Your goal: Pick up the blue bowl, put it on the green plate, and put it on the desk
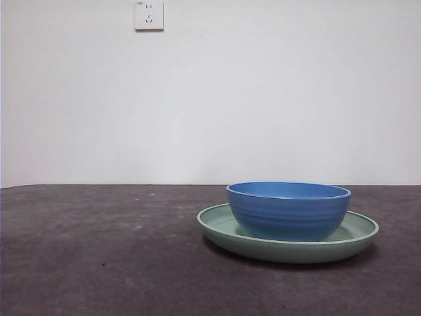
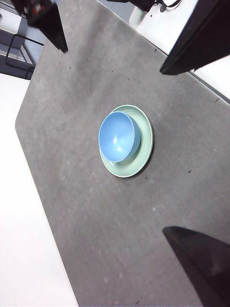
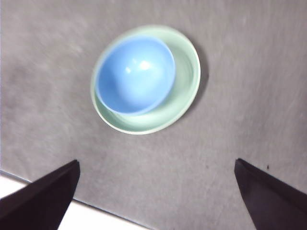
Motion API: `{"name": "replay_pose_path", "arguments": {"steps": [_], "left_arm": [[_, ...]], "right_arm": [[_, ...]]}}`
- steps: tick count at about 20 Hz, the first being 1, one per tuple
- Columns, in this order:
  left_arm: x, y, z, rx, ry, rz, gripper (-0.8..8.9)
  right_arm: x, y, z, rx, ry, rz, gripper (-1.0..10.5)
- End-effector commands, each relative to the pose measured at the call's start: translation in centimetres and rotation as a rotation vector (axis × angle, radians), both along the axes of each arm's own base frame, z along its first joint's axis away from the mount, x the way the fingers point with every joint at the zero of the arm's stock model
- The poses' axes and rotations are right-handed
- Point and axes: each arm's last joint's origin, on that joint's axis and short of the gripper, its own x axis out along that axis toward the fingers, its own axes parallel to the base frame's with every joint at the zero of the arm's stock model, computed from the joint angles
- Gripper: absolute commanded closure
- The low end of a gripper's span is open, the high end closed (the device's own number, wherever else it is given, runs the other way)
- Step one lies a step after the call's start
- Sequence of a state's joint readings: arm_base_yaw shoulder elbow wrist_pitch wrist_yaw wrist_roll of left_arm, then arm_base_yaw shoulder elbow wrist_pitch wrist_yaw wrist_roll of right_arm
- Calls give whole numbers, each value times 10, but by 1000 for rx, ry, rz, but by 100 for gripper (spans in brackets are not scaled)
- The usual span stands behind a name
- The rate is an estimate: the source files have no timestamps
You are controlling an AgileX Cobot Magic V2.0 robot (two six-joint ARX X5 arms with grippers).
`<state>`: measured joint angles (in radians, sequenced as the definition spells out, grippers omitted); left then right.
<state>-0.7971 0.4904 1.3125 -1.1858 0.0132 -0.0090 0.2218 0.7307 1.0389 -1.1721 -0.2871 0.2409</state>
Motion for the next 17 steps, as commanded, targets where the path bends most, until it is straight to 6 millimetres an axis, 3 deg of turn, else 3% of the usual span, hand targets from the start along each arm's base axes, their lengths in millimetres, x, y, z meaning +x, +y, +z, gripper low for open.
{"name": "replay_pose_path", "arguments": {"steps": [1, 5, 8, 17], "left_arm": [[0, 0, 3, 4, -19, -12, 309], [0, 0, 2, 11, -11, -12, 302], [0, 1, 1, 13, 2, -8, 219], [-1, 1, 0, 15, 16, -5, 214]], "right_arm": [[21, 5, -3, -16, 66, 3, 431], [59, 12, -24, -137, 181, 34, 431], [84, 16, -40, -215, 245, 29, 431], [150, 21, -86, -239, 287, 10, 432]]}}
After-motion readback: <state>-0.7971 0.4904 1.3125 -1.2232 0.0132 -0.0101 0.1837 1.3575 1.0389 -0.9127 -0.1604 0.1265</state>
